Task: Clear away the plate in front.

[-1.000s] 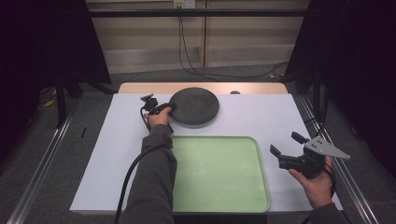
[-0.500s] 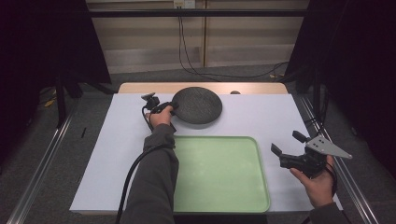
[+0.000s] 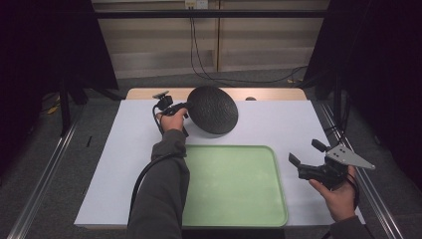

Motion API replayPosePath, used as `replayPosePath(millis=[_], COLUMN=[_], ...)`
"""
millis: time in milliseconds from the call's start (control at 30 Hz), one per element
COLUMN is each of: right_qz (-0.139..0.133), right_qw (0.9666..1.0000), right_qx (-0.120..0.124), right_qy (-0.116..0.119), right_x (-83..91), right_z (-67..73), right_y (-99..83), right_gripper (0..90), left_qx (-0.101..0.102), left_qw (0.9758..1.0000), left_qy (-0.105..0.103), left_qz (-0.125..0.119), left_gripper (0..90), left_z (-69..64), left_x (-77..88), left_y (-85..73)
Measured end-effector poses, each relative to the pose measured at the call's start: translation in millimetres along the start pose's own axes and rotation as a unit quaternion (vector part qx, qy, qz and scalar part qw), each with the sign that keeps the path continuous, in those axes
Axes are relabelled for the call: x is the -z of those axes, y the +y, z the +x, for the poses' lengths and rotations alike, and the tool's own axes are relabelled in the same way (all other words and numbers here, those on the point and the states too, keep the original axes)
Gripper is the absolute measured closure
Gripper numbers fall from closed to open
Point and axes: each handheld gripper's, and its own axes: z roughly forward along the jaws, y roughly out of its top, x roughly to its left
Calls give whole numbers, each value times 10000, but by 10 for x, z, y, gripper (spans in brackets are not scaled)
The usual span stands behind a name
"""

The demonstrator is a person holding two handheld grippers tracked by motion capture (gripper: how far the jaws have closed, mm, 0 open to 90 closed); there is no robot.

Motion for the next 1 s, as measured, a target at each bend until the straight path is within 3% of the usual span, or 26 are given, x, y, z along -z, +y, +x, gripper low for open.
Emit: replayPosePath(millis=[167,300,567,733,1000], right_qz=[2,-24,-44,-71,-61], right_qw=[10000,10000,10000,9999,10000], right_qx=[-12,-15,-59,-60,-18], right_qy=[24,-12,-33,-41,-22], right_x=[5,4,7,8,-6], right_z=[-5,-9,-27,-20,-5], right_y=[2,2,4,4,8], right_gripper=[64,64,64,60,39], left_qx=[39,-81,-105,20,-144], left_qw=[9998,9996,9991,9995,9992], left_qy=[168,225,366,282,158], left_qz=[65,128,171,159,342], left_gripper=[872,871,860,860,859], left_z=[-74,-156,-271,-304,-416], left_x=[7,17,67,125,258], left_y=[27,74,194,252,357])
